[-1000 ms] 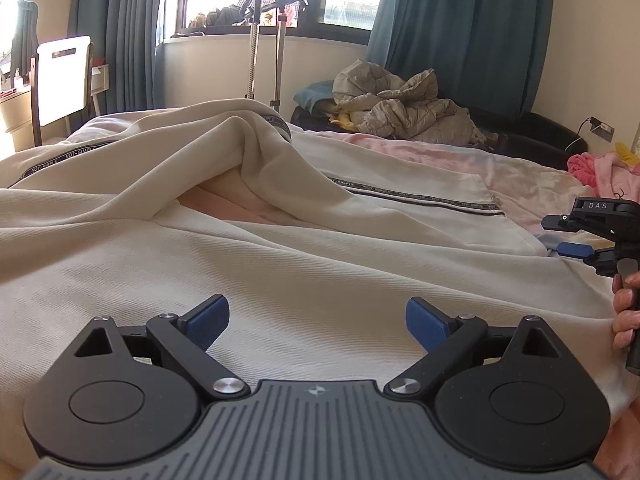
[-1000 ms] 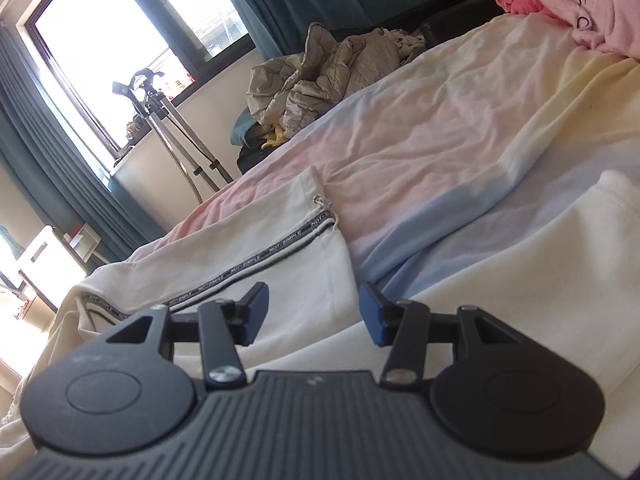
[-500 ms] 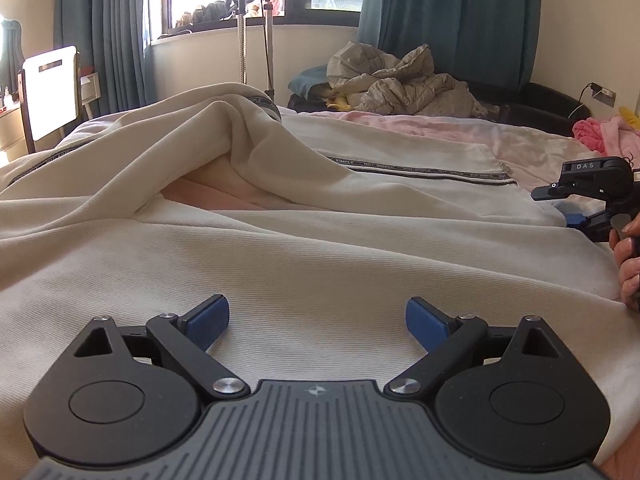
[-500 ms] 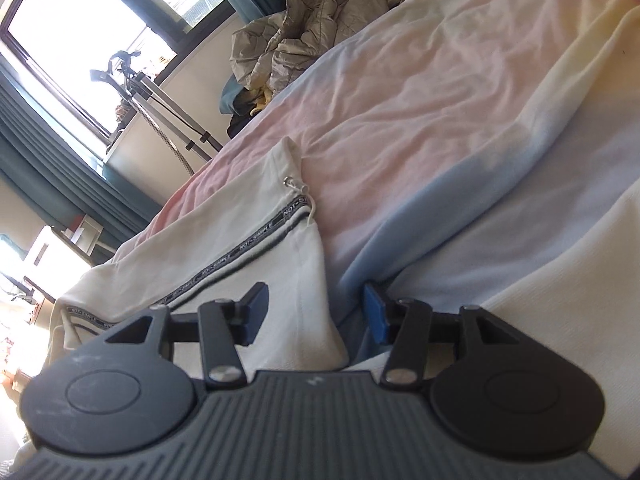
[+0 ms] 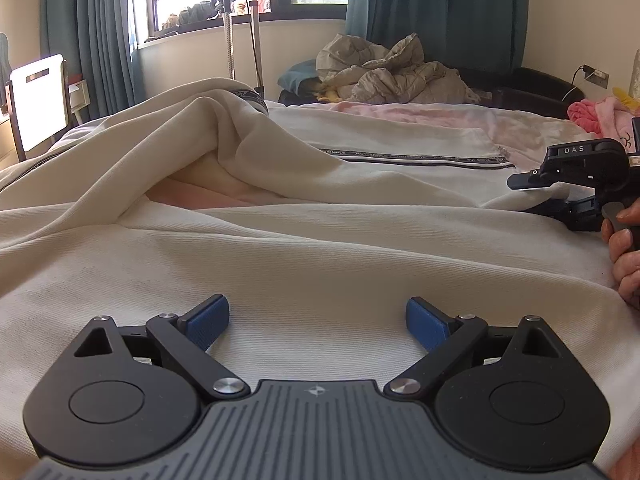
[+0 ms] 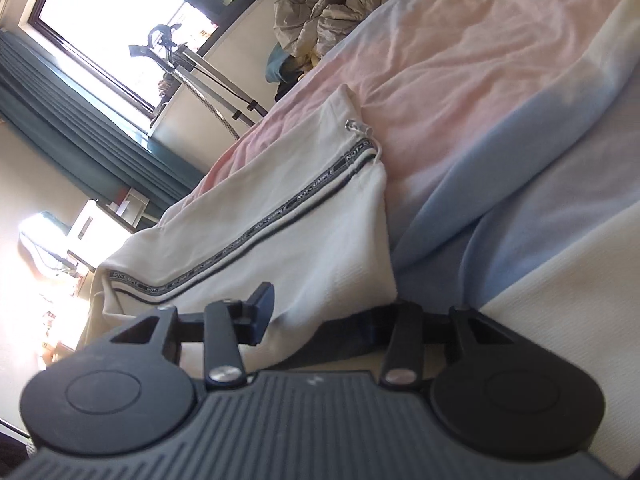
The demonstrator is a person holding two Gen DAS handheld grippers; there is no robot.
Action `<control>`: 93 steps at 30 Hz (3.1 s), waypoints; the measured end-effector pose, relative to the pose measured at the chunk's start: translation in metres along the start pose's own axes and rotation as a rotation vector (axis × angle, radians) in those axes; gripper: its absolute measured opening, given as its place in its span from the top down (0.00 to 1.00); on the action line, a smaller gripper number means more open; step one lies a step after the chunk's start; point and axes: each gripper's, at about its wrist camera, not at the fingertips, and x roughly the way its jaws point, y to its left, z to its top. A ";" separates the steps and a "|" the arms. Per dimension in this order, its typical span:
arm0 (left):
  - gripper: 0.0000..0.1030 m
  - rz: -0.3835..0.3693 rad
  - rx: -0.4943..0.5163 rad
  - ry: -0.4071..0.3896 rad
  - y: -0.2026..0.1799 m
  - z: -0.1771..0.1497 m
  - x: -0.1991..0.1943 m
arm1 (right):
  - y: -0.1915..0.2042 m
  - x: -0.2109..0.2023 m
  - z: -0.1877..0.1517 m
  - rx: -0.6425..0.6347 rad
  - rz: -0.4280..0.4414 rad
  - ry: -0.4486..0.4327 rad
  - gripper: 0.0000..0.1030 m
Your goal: Fold clothes
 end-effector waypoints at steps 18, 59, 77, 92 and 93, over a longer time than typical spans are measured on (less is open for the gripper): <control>0.05 -0.036 -0.055 0.018 0.004 0.005 0.000 | 0.009 -0.032 0.025 0.063 -0.164 -0.359 0.94; 0.05 -0.073 -0.096 -0.094 0.005 0.012 -0.040 | 0.023 -0.181 -0.020 -0.140 -0.320 -0.227 0.57; 0.05 -0.011 -0.124 -0.122 0.025 0.001 -0.097 | 0.082 -0.219 -0.119 -0.341 -0.320 -0.237 0.56; 0.05 0.108 -0.225 -0.108 0.111 0.031 -0.132 | 0.048 -0.221 -0.105 -0.150 -0.374 -0.292 0.49; 0.05 0.128 -0.234 -0.117 0.119 0.032 -0.135 | 0.047 -0.222 -0.104 -0.137 -0.378 -0.303 0.49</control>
